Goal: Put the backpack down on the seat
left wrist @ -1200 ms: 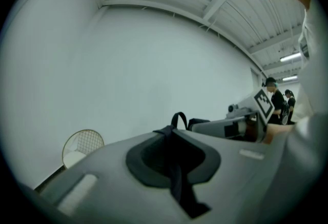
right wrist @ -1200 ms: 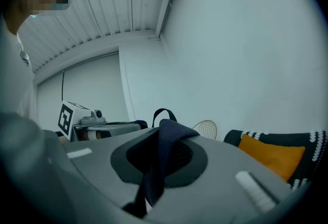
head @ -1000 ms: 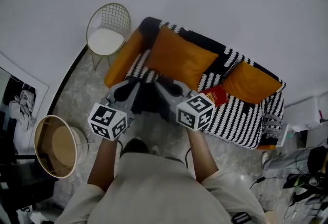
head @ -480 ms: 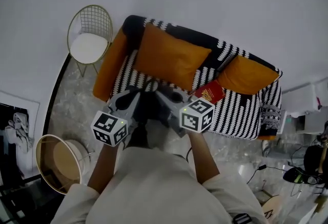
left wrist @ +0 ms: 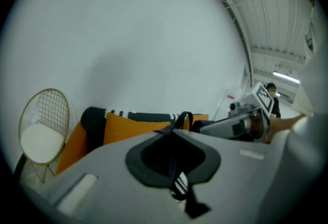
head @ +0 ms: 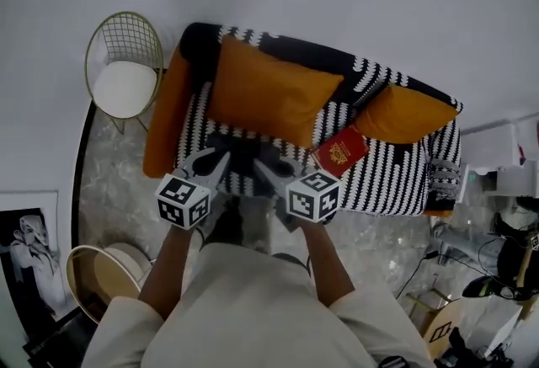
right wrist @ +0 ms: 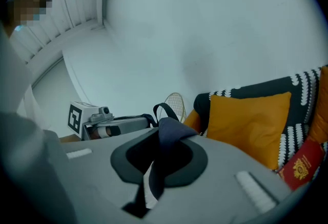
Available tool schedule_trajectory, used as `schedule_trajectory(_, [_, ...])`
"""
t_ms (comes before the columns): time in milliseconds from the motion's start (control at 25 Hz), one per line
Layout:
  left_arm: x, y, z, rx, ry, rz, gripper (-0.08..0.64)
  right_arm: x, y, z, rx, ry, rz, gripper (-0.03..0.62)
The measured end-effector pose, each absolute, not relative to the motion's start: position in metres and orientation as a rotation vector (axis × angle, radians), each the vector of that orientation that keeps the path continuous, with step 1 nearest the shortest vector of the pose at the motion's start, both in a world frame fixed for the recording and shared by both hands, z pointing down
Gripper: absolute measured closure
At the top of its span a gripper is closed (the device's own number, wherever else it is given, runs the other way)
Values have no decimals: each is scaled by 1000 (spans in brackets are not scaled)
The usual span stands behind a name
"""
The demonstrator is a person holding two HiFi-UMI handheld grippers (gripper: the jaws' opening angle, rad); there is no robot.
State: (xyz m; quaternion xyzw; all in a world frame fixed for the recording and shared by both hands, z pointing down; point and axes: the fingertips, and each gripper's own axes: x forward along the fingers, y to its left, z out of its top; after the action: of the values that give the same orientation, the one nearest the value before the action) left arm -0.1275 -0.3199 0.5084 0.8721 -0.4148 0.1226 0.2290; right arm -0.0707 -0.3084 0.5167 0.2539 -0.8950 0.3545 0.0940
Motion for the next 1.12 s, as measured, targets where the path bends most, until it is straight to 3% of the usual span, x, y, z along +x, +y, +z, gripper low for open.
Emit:
schedule_trajectory(480, [-138,-413,614,2353,-908,465,551,-78,-401,633,876,-2403,1204,569])
schedule_trajectory(840, [-132,-473,656,2420,-808,469,551,-70,-444,673,953,-2366,1315,569])
schedule_trajectory(1120, [-128,-526,685,2467,-840,516,550,-60,-491,710,1050,-2276,1167,557])
